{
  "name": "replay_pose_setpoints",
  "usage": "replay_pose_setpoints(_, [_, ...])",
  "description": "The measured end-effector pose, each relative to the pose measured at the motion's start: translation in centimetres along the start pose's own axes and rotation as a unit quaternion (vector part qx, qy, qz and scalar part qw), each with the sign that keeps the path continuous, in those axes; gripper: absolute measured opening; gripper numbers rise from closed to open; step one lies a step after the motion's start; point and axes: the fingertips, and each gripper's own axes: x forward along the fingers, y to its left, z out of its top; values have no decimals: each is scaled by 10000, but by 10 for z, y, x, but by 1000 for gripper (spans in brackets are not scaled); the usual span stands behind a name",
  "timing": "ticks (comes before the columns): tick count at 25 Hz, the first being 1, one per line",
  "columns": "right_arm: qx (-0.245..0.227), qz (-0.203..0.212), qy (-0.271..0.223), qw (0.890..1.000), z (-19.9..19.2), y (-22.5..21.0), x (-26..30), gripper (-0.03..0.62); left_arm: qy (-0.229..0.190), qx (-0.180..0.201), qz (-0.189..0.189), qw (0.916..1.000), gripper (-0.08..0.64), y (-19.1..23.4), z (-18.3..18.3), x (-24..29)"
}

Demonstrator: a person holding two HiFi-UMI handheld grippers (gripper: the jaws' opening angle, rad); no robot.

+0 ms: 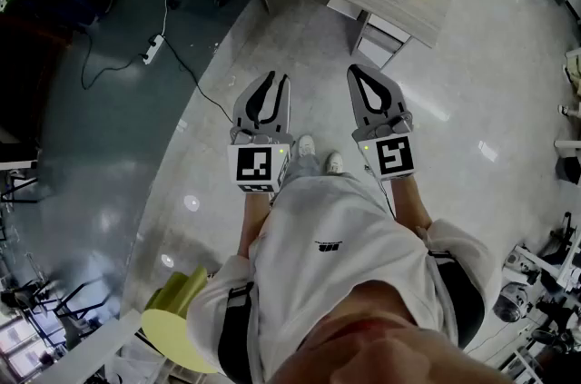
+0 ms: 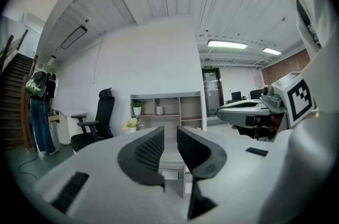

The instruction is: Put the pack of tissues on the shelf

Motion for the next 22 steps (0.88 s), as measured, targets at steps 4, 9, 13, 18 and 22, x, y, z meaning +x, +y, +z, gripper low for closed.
replay_pose_setpoints(4, [15,-23,-15,10000,-1,5,6,25,7,-43,34,10000,84,10,-2,0])
replay_pose_setpoints(9, [142,-159,-90,9997,-1,3,23,26,-2,-98,16,10000,84,25,-1,8])
replay_pose_setpoints(13, [176,-142,-19,9997,-7,6,45,26,7,-118,7,9999,84,43,-5,17])
replay_pose_setpoints(18, [135,-210,-19,9997,-4,10,72,26,6,-83,-85,9999,84,68,-5,28])
replay_pose_setpoints(22, [98,-319,74,9994,-11,11,86,26,19,-72,-192,9998,83,81,-10,41])
